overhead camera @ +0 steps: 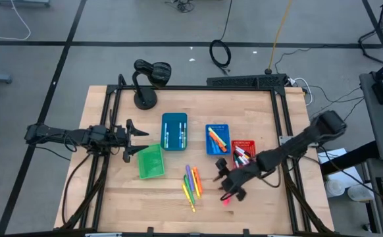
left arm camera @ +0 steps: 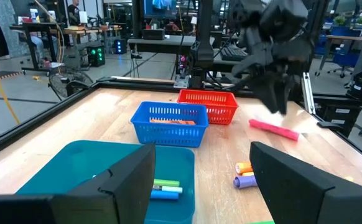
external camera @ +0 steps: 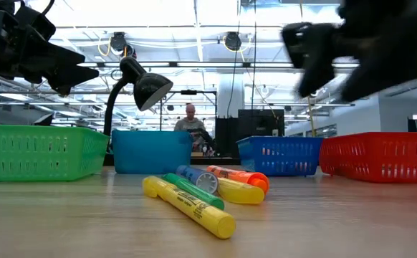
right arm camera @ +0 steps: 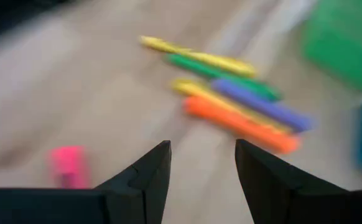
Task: Pick & Place Markers
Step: Put the pink highlighter pen into the blue bin
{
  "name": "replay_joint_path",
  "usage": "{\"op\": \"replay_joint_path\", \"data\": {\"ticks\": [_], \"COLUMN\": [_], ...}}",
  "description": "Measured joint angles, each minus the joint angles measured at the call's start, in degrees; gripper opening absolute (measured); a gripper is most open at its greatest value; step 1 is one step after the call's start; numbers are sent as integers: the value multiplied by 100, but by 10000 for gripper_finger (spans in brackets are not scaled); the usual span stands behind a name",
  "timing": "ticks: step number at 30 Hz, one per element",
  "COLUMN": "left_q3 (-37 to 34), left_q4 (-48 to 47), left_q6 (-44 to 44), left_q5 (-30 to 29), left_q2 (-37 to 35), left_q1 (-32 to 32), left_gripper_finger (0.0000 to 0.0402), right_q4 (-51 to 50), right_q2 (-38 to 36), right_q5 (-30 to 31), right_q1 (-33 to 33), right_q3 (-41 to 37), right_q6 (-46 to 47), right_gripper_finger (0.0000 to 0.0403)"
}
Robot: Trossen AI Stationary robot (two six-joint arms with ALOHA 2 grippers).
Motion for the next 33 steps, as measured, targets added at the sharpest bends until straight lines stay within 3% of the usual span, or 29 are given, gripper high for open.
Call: {"op": "replay_joint_path", "data": {"ticks": [4,11,17,23,28,33], "left_q3": [0,0,0,0,-1,0], "left_q4": [0,0,0,0,0,0], "left_q6": [-2,-2,-1,0,0,0], "left_q5": [0,-1,-1,0,-1,0], "left_q2": [0,2,2,1,1,2], "left_q1": [0,0,0,0,0,0], "left_gripper_finger": [267,267,267,267,267,267], "right_q4": [-792,-1454,-1388,-1541,-1580,-1588], "right_q2": [-380,14,540,768,727,732], "right_q5": [-985,-1263,-1122,-1491,-1245,-1134], "right_q1": [186,889,1252,1237,1245,1187], "right_q3": [1,-10,-8,18,-35,-162], "right_q6": [842,1537,2008,2542,2122,1940], "right_gripper_finger": [167,167,166,166,157,117]}}
